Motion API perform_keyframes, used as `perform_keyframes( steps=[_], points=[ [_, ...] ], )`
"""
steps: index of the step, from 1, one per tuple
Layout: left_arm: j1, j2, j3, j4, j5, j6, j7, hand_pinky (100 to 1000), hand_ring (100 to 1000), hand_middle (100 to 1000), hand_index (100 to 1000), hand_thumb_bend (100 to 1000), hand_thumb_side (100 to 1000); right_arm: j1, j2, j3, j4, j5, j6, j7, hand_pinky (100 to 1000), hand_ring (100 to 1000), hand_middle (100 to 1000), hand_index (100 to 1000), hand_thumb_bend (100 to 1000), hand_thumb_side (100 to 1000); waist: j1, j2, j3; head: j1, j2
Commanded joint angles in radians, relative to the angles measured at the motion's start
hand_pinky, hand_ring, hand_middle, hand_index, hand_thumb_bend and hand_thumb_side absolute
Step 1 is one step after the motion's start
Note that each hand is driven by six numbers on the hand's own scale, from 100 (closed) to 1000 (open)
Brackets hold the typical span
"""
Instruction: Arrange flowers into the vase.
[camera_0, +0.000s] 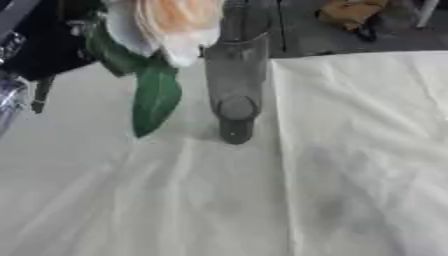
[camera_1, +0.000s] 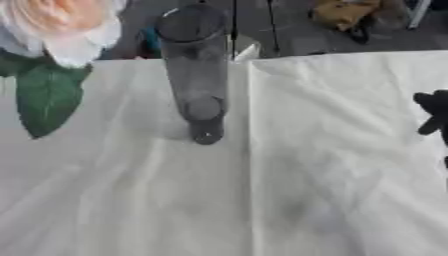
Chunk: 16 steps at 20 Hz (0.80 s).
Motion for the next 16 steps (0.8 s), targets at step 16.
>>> perform_keyframes(
  steps=[16],
  points=[
    [-0.149, 0.019, 0.119, 0.145, 0.279, -0.054, 0.492, 100, 100, 100, 124, 267, 662, -0.013, -0.049, 0.010, -0.019, -0.041, -0.004, 0.005, 920, 805, 429, 749, 100, 922, 0.025, -0.062, -0.045, 0.021, 0.028]
  ],
)
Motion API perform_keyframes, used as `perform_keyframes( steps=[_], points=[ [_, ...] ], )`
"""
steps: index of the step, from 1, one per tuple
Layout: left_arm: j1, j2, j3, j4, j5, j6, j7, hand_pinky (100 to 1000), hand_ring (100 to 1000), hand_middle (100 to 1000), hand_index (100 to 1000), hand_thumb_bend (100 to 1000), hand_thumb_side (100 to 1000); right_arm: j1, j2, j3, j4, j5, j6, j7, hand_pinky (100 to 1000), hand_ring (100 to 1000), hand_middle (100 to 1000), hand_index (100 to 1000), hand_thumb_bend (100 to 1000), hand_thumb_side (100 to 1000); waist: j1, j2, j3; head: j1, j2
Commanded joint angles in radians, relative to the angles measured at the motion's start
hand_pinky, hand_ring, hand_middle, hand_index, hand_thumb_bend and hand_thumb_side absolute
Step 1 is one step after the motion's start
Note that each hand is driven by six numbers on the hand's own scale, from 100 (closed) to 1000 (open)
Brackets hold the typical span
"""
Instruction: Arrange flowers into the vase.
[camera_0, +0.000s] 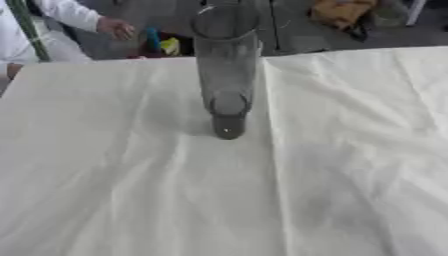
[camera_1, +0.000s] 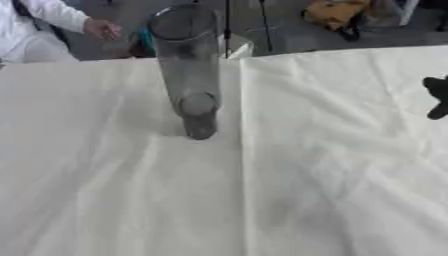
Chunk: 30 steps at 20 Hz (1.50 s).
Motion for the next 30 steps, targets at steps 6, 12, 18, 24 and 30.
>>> perform_keyframes(
  steps=[6, 12, 18, 24, 30],
  points=[
    [-0.079, 0.012, 0.027, 0.071, 0.084, -0.153, 0.197, 100, 100, 100, 124, 353, 678, -0.012, -0.032, 0.005, -0.019, -0.008, -0.005, 0.011, 922, 807, 426, 750, 100, 921, 0.022, -0.028, -0.020, 0.010, -0.055],
    [-0.125, -0.014, 0.026, 0.101, 0.090, -0.244, 0.241, 100, 100, 100, 122, 391, 683, -0.017, -0.031, 0.012, -0.019, -0.006, -0.007, 0.021, 923, 808, 424, 750, 100, 918, 0.028, -0.016, -0.041, 0.013, -0.086],
    [-0.158, -0.041, 0.027, 0.129, 0.049, -0.295, 0.279, 100, 100, 100, 119, 402, 710, -0.025, -0.031, 0.018, -0.019, -0.006, -0.008, 0.032, 925, 809, 422, 750, 100, 920, 0.036, -0.003, -0.064, 0.027, -0.104],
    [-0.181, -0.068, 0.009, 0.117, 0.024, -0.296, 0.342, 100, 100, 100, 119, 373, 735, -0.030, -0.027, 0.023, -0.019, -0.004, -0.007, 0.041, 928, 810, 420, 750, 100, 916, 0.040, 0.007, -0.079, 0.026, -0.131],
    [-0.191, -0.094, -0.019, 0.123, -0.028, -0.282, 0.348, 100, 100, 100, 118, 358, 746, -0.040, -0.028, 0.030, -0.019, -0.009, -0.010, 0.051, 927, 810, 420, 749, 100, 919, 0.042, 0.015, -0.093, 0.033, -0.136]
  ],
)
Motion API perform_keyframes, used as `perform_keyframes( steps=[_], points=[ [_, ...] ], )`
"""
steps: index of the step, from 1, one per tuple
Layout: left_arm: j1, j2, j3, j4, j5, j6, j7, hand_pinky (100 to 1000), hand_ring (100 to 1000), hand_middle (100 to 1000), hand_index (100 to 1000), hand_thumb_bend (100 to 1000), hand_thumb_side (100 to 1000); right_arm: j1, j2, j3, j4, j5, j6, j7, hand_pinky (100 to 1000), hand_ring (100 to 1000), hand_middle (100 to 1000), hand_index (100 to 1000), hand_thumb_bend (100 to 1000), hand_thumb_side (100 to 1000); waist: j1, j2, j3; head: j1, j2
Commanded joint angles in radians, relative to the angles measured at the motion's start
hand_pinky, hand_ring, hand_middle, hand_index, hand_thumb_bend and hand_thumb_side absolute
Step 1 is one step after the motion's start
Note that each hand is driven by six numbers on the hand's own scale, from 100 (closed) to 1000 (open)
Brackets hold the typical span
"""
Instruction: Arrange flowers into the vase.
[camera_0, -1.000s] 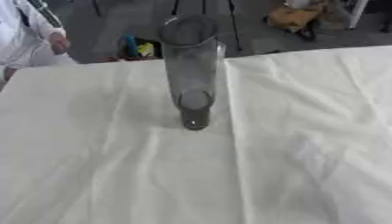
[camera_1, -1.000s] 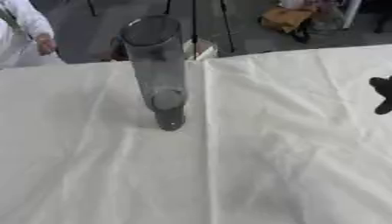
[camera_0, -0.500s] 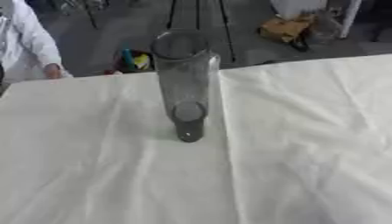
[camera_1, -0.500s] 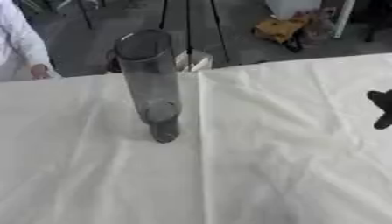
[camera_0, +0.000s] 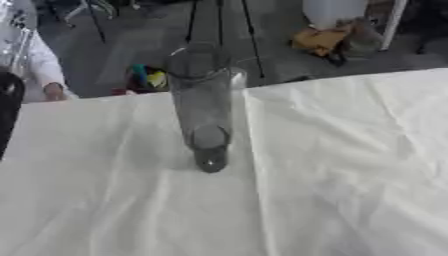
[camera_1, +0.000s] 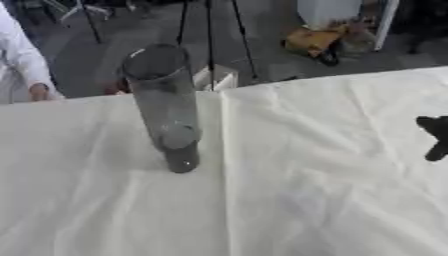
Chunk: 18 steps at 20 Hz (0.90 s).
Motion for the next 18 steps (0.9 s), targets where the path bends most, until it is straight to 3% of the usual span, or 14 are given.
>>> perform_keyframes(
  steps=[1, 11, 18],
  points=[
    [-0.026, 0.010, -0.008, -0.003, -0.031, 0.004, 0.002, 100, 100, 100, 118, 358, 746, -0.011, -0.021, 0.001, -0.019, -0.010, -0.004, 0.006, 927, 810, 420, 749, 100, 919, 0.011, -0.001, -0.001, 0.005, -0.016],
    [-0.028, -0.014, -0.037, 0.059, -0.142, -0.014, 0.010, 100, 100, 100, 117, 333, 824, -0.029, -0.019, 0.008, -0.019, -0.014, 0.000, 0.018, 931, 811, 418, 750, 100, 910, 0.023, 0.019, -0.024, 0.019, -0.031],
    [-0.041, -0.036, -0.036, 0.079, -0.162, -0.018, 0.036, 100, 100, 100, 117, 331, 829, -0.042, -0.015, 0.012, -0.019, -0.018, -0.002, 0.026, 932, 812, 417, 750, 100, 910, 0.027, 0.033, -0.049, 0.045, -0.046]
  ],
)
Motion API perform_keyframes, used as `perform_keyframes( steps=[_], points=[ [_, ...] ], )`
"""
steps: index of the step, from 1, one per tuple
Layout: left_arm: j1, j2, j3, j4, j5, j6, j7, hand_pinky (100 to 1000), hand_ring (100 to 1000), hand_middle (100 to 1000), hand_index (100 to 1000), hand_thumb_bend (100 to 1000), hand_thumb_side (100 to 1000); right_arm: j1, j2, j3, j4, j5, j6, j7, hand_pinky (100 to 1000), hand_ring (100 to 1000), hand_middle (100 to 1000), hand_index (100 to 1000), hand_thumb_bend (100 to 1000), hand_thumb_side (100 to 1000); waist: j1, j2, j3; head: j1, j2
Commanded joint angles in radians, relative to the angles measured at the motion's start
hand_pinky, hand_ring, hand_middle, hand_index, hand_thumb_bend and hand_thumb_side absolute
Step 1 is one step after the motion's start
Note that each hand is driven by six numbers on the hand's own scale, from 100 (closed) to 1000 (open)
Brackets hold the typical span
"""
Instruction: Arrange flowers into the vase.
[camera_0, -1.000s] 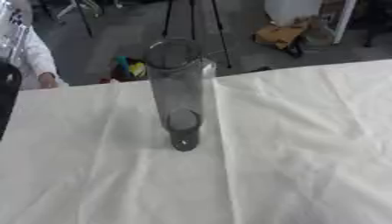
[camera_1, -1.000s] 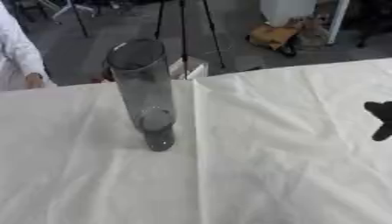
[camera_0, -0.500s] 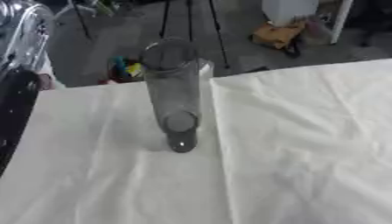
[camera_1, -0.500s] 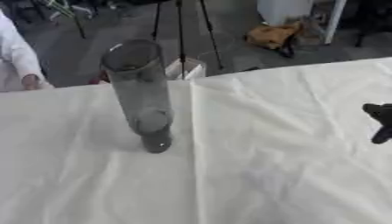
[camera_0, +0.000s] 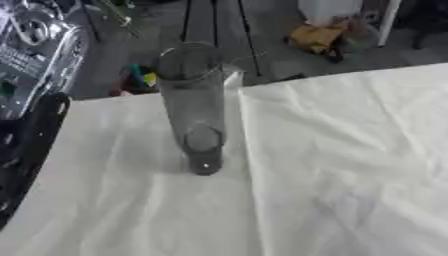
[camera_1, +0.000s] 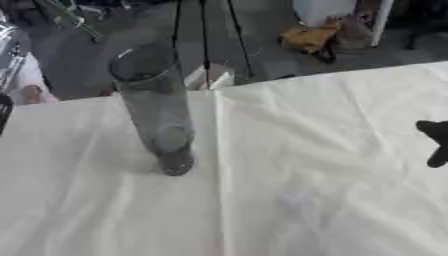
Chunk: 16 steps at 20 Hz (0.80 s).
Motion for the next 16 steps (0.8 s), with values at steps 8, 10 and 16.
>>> perform_keyframes(
  steps=[8, 10, 16],
  points=[
    [-0.046, -0.010, -0.004, 0.016, 0.001, 0.001, 0.017, 100, 100, 100, 119, 330, 838, -0.019, -0.010, 0.005, -0.019, -0.011, -0.003, 0.015, 933, 812, 416, 750, 100, 910, 0.012, 0.008, -0.021, 0.029, -0.027],
    [-0.047, -0.013, -0.008, 0.016, 0.000, 0.002, 0.015, 100, 100, 100, 119, 329, 839, -0.019, -0.009, 0.005, -0.019, -0.011, -0.004, 0.017, 933, 813, 415, 750, 100, 910, 0.012, 0.010, -0.025, 0.031, -0.027],
    [-0.043, -0.017, -0.023, 0.010, -0.007, 0.005, 0.004, 100, 100, 100, 119, 324, 842, -0.022, -0.007, 0.005, -0.019, -0.011, -0.004, 0.019, 934, 813, 414, 750, 100, 908, 0.013, 0.018, -0.030, 0.035, -0.024]
  ],
)
